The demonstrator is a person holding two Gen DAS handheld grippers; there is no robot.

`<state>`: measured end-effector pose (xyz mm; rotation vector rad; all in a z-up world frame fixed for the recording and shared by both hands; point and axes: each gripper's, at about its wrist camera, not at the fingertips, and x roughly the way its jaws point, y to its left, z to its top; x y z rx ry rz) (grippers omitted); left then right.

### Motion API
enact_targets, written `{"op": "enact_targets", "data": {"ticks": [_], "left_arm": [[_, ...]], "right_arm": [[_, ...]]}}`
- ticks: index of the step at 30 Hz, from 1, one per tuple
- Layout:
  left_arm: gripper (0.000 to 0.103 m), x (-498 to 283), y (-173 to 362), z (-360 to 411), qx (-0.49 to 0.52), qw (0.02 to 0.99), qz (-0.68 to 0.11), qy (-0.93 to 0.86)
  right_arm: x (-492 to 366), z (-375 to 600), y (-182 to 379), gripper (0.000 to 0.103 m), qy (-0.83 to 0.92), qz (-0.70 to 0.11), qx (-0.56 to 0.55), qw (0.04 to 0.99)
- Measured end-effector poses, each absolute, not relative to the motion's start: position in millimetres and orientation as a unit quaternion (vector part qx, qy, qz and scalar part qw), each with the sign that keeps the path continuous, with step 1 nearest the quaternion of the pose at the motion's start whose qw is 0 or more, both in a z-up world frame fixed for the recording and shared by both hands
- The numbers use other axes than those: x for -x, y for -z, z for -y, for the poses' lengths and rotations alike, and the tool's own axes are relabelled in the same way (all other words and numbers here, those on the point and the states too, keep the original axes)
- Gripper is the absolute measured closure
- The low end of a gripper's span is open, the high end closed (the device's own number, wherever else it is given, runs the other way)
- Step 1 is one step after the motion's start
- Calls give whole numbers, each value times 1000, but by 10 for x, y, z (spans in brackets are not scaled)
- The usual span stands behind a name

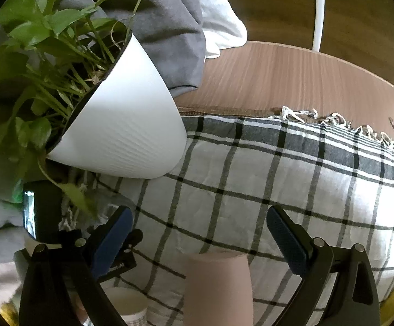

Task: Flip cup upside down
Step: 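Close the left gripper around the body of the clear plastic cup, then lift the clear cup with the left gripper and carry it toward the cloth's center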

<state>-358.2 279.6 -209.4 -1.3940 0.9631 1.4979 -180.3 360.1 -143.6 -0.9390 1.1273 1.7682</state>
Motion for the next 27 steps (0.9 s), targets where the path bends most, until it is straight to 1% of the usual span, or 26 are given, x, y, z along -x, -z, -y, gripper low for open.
{"op": "enact_targets", "data": {"ticks": [4, 7, 12, 18, 27], "left_arm": [[22, 3566, 2075, -2785, 558, 416, -383, -607], [23, 3589, 2013, -2752, 565, 414, -367, -611], [26, 3617, 1848, -2706, 557, 402, -368, -627], [26, 3642, 1646, -2642, 554, 383, -353, -650], [26, 3462, 1096, -2537, 532, 368, -306, -698]], "right_arm": [[1813, -3582, 1455, 4, -706, -439, 381, 405], [1814, -3572, 1452, 4, -709, -436, 383, 401], [1785, -3583, 1411, 4, -710, -439, 376, 402], [1790, -3512, 1339, 4, -719, -438, 372, 391], [1688, -3438, 1132, 4, -739, -429, 361, 373]]}}
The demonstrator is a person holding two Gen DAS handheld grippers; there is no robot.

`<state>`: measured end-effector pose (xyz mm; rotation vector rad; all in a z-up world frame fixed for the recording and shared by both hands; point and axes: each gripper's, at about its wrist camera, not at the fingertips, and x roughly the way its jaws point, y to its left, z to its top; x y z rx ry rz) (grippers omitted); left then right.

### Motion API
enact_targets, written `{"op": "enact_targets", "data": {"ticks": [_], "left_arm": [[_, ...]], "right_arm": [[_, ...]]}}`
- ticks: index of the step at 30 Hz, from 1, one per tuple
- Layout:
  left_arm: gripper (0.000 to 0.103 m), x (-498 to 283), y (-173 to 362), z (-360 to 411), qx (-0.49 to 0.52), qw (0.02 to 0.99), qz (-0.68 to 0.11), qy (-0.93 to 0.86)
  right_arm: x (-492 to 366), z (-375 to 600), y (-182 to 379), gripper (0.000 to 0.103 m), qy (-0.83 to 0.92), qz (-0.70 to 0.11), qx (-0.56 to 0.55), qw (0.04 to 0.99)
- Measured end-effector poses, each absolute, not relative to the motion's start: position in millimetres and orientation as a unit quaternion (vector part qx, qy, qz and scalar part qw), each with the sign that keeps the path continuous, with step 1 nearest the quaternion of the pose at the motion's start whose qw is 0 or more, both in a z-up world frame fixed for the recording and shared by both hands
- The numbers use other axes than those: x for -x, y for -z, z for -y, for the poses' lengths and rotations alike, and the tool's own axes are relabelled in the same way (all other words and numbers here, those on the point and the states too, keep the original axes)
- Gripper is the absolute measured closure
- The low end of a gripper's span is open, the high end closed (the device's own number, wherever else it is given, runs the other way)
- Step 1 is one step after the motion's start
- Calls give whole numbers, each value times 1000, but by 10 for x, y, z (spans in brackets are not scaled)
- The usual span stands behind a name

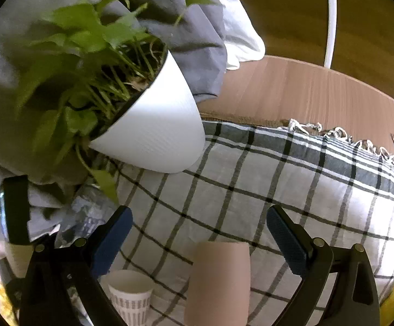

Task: Flip cup upside down
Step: 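Lift the clear cup with the left gripper and carry it toward the cloth's center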

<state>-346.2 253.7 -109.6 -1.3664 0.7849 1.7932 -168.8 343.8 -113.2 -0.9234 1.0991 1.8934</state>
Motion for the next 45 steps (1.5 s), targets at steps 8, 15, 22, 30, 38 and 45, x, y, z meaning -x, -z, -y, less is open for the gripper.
{"op": "enact_targets", "data": {"ticks": [8, 15, 22, 30, 38, 45], "left_arm": [[26, 2931, 610, -2016, 513, 316, -257, -756], [26, 2237, 748, -1426, 511, 265, -197, -793], [26, 1544, 734, -1071, 517, 176, -148, -824], [26, 918, 758, -737, 529, 118, -55, -839], [26, 506, 1052, -632, 559, 79, -3, -826], [26, 344, 1470, -654, 583, 61, 35, -809]], "right_arm": [[1527, -3313, 932, 4, -779, -391, 391, 297], [1250, -3114, 742, 4, -819, -319, 427, 213], [851, -2894, 571, 4, -851, -247, 432, 167], [520, -2580, 641, 4, -870, -181, 450, 84], [251, -2529, 830, 4, -859, -153, 484, 60], [105, -2522, 1059, 4, -848, -110, 516, 56]]}}
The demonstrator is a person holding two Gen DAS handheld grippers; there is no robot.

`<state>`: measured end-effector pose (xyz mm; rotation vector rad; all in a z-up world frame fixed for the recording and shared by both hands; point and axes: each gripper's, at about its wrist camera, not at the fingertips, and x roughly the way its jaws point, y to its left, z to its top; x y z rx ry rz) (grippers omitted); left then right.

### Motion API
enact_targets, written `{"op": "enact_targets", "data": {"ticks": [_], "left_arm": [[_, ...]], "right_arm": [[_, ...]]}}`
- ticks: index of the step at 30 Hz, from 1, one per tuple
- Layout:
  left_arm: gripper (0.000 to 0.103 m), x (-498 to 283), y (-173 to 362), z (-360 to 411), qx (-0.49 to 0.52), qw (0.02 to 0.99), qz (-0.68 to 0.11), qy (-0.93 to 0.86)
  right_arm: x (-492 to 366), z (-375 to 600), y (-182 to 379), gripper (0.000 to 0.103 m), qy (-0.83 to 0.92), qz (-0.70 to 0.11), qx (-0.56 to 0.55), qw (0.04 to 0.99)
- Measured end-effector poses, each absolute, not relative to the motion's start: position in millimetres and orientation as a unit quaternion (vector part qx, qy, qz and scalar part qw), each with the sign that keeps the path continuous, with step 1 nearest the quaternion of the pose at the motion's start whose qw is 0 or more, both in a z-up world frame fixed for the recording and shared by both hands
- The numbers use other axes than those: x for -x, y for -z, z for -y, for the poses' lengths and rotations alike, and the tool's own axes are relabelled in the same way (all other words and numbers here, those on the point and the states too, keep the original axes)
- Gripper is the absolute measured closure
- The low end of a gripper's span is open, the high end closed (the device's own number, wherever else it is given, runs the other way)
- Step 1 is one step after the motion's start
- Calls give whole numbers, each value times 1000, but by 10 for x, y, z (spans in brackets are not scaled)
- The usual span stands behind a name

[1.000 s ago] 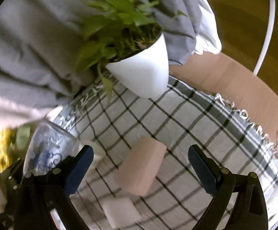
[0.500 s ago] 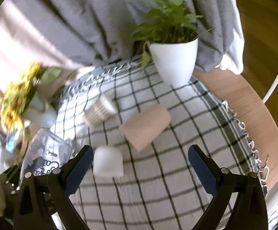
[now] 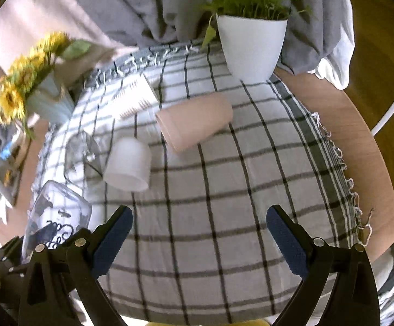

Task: Flip cup upside down
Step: 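Lift the clear cup with the left gripper and carry it toward the cloth's center, then grasp the clear cup with the right gripper while the left gripper releases it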

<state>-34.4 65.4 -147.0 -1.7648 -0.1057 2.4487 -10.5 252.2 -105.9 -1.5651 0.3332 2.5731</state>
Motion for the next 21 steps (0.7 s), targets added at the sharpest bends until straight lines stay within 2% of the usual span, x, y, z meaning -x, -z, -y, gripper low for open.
{"op": "enact_targets", "data": {"ticks": [10, 21], "left_arm": [[26, 379, 1857, -802, 579, 42, 69, -812], [26, 415, 2054, -897, 599, 22, 54, -799]], "right_arm": [[41, -2616, 1254, 4, -845, -56, 529, 52], [84, -2688, 1471, 4, -836, -48, 545, 46]]}}
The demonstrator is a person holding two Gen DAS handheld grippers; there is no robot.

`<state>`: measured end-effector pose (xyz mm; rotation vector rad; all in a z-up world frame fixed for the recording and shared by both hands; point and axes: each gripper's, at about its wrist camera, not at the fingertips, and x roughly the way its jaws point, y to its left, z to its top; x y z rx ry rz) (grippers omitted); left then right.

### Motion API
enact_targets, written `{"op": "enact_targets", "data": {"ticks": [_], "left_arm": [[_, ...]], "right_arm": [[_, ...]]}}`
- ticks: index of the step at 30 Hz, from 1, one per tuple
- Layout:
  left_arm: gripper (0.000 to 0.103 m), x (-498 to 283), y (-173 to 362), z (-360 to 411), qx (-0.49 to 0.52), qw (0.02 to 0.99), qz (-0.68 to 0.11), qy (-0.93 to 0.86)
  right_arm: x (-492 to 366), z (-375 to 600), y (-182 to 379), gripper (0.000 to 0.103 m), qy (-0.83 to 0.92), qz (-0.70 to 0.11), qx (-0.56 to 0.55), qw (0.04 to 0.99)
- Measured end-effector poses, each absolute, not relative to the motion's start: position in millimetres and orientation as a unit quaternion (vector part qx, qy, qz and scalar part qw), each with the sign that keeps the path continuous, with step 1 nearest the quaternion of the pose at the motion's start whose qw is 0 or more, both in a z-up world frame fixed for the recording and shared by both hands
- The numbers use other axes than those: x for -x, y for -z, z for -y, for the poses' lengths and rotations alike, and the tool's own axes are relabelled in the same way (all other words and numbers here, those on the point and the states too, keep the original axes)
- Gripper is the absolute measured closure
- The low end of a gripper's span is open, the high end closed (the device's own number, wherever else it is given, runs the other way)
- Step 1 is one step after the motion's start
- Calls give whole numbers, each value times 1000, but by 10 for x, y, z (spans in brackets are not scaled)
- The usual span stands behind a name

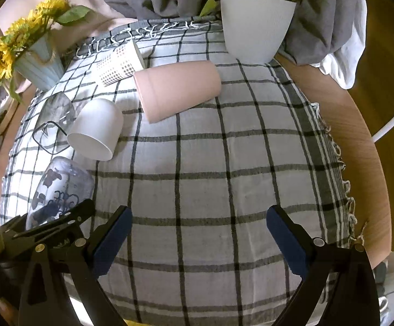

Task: Flip cup upside down
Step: 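Grasp the clear cup with the right gripper while the left gripper releases it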

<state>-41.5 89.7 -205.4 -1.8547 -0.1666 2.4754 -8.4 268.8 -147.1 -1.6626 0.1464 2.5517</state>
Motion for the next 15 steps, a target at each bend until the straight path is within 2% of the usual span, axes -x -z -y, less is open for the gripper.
{"op": "enact_targets", "data": {"ticks": [2, 5, 15], "left_arm": [[24, 405, 2042, -926, 595, 17, 38, -802], [13, 389, 1988, -954, 589, 19, 27, -807], [12, 339, 1722, -884, 578, 23, 28, -815]], "right_arm": [[94, -2690, 1482, 4, -835, -48, 546, 43], [107, -2689, 1487, 4, -835, -44, 547, 44], [70, -2688, 1323, 4, -841, -58, 536, 42]]}}
